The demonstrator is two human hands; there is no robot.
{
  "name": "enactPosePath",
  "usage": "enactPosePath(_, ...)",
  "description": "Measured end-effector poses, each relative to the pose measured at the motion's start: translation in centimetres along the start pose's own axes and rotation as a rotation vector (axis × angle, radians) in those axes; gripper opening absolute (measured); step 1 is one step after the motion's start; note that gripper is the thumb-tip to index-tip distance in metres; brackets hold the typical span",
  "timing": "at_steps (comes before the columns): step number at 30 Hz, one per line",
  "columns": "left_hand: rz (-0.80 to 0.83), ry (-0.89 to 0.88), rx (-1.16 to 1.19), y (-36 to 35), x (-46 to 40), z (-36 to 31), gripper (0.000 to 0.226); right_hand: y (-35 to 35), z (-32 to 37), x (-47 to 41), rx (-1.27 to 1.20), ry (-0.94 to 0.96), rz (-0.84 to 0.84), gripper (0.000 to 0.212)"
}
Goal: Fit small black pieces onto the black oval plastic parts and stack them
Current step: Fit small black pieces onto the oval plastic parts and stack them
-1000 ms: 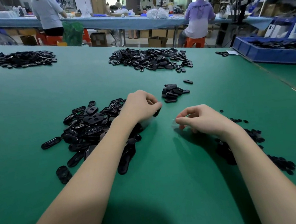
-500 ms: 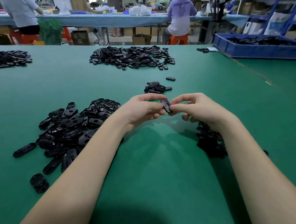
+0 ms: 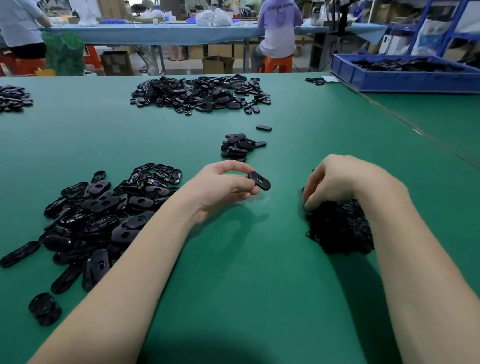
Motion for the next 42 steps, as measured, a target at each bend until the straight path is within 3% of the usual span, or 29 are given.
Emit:
enactPosePath(19,-0.013,0.009,0.055,-0.1,0.3,0.2,0.027,0.7,-0.3,-0.1,-0.021,0.013,-0.082,0.01)
enactPosePath(24,-0.015,0.013,0.046,-0.2,0.4,0.2,0.028,0.2,-0.6,0.2,-0.03,-0.01,-0.001,0.017)
enactPosePath(42,-0.004,0.018,0.043,-0.2,0.4,0.4,0.026,0.2,-0.2,0.2,-0.113,0.07,-0.047,0.017)
Point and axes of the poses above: each hand's wrist, its own x-axis away from the middle knuckle, its own y-axis out of the back of the hand, z = x × y, the point moved 3 cm from there along -x, towards the middle knuckle, and after that the axes turned 6 degrees about -y, right-handed, at the moved point
